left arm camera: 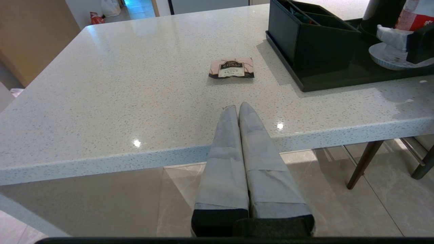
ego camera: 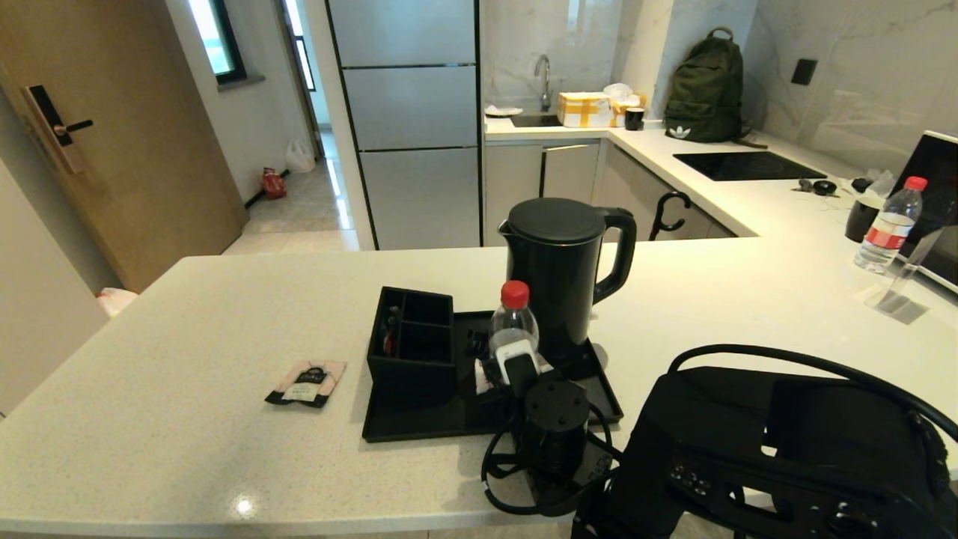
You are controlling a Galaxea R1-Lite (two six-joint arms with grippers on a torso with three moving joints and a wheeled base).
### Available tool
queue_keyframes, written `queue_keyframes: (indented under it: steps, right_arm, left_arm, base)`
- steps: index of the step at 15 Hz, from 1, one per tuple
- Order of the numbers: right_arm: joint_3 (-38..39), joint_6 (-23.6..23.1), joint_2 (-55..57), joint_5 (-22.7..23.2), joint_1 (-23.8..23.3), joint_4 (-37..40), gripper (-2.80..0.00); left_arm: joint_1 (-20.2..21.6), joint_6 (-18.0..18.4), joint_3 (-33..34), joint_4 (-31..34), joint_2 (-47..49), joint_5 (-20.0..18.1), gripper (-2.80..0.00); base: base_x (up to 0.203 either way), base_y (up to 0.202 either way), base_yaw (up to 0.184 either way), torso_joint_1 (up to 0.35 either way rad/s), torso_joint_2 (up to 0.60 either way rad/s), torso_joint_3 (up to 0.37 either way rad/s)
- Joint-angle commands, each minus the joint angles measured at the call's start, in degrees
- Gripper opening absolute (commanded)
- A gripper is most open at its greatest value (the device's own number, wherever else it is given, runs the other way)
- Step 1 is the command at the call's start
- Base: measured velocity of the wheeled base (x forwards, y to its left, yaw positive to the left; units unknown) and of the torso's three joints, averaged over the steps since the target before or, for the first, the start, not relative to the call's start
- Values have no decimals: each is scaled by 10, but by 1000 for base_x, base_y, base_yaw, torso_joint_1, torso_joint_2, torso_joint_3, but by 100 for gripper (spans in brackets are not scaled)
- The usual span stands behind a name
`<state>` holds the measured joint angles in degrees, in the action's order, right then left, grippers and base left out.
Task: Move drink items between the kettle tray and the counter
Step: Return the bottled water to its original position
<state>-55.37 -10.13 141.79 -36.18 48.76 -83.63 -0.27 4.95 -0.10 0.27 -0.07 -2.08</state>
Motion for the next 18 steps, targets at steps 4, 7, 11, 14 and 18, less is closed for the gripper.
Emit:
queue_keyframes:
  steps: [4,7,11,14,18]
  right_arm:
    - [11,0,-2,-2,-2,-8,0]
    - [38,3,-31,-3,-7,-11,0]
    - [69,4,-83,-2,-11,-6,0]
    - [89,4,-106,-1,-11,-2,0]
    - [143,6,-146,-1,-7,-3,0]
  left_arm:
    - [0,1,0,0,1,0,-280]
    - [0,1,0,0,1,0,-280]
    - [0,1,0,0,1,0,-280]
    - [0,1,0,0,1,0,-280]
    - [0,1,0,0,1,0,-280]
  base:
    - [0,0,0,0,0,0]
    - [0,0,0,0,0,0]
    - [0,0,0,0,0,0]
    - [0,0,0,0,0,0]
    - [0,0,0,0,0,0]
